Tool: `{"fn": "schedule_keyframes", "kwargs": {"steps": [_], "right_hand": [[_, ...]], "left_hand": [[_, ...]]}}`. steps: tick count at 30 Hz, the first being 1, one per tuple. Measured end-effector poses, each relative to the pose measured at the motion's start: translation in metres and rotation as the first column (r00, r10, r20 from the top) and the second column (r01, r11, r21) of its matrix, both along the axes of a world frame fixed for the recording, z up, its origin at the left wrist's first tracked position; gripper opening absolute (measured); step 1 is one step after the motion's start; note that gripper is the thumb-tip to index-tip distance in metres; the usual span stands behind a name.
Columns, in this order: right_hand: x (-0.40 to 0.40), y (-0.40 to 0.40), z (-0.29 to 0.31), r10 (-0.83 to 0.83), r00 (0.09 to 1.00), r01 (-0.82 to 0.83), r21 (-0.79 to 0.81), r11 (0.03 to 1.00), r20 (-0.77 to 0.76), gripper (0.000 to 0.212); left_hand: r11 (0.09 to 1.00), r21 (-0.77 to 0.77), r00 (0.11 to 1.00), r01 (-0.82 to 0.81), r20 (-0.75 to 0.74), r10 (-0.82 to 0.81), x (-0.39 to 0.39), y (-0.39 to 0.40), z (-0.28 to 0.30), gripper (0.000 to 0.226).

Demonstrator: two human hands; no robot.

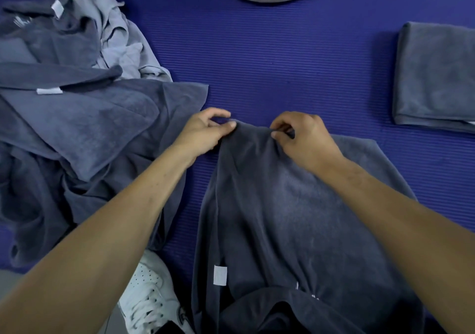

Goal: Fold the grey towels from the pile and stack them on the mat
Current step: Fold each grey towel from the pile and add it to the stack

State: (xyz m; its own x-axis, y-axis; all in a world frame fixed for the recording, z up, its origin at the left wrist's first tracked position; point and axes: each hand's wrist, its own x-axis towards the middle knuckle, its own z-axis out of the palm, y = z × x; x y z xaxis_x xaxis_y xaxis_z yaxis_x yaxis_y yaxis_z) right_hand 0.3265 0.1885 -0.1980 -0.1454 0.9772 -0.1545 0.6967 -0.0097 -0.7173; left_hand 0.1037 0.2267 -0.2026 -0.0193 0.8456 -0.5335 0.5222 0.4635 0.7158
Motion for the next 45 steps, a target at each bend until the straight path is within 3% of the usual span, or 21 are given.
{"fn": "schedule_keyframes", "kwargs": {"steps": [2,4,9,12,15,19,24,28,31,36,41,45], "right_hand": [[0.002,0.0,0.0,-0.003,1.0,0.003,-0.003,1.0,0.01,0.008],[0.005,0.0,-0.001,-0.009,1.0,0.009,-0.002,1.0,0.017,0.007],[0.012,0.001,0.001,-0.091,0.996,0.091,0.051,0.995,0.008,0.008],[0.03,-0.003,0.01,-0.151,0.988,0.151,0.029,0.988,-0.005,0.008],[0.065,-0.015,0.021,-0.197,0.98,0.197,-0.01,0.98,0.014,0.009],[0.119,-0.044,0.023,-0.312,0.946,0.314,-0.015,0.949,0.09,0.011],[0.166,-0.087,0.006,-0.395,0.892,0.429,-0.137,0.893,0.218,0.034],[0.169,-0.109,0.001,-0.348,0.929,0.367,-0.185,0.912,0.128,0.016],[0.166,-0.12,0.006,-0.24,0.97,0.244,-0.145,0.959,0.048,0.012],[0.174,-0.137,0.011,-0.254,0.967,0.248,-0.148,0.958,-0.027,0.008],[0.173,-0.141,0.005,-0.315,0.949,0.309,-0.174,0.935,-0.007,0.008],[0.158,-0.129,0.008,-0.273,0.962,0.264,-0.174,0.949,-0.025,0.01]], "left_hand": [[0.985,0.079,0.986,0.156,-0.065,-0.151,0.0,0.002,-0.004,0.025],[0.958,0.126,0.958,0.257,-0.16,-0.236,0.0,0.005,-0.007,0.015],[0.966,0.255,0.975,0.043,-0.221,0.015,-0.003,0.004,-0.012,0.01],[0.92,0.377,0.952,0.106,-0.306,0.016,0.009,-0.01,-0.005,0.023],[0.838,0.482,0.947,0.255,-0.299,-0.117,0.044,-0.024,0.005,0.021],[0.751,0.468,0.884,0.467,-0.232,-0.405,0.115,-0.039,0.005,0.017],[0.68,0.387,0.781,0.623,-0.25,-0.573,0.181,-0.046,-0.006,0.031],[0.588,0.344,0.676,0.732,-0.254,-0.692,0.206,-0.038,-0.015,0.05],[0.48,0.352,0.575,0.804,-0.252,-0.778,0.212,-0.031,-0.022,0.037],[0.449,0.545,0.656,0.708,-0.272,-0.704,0.184,-0.04,-0.025,0.02],[0.481,0.567,0.722,0.669,-0.342,-0.601,0.15,-0.063,-0.033,0.019],[0.518,0.577,0.755,0.632,-0.305,-0.581,0.148,-0.068,-0.036,0.019]]}}
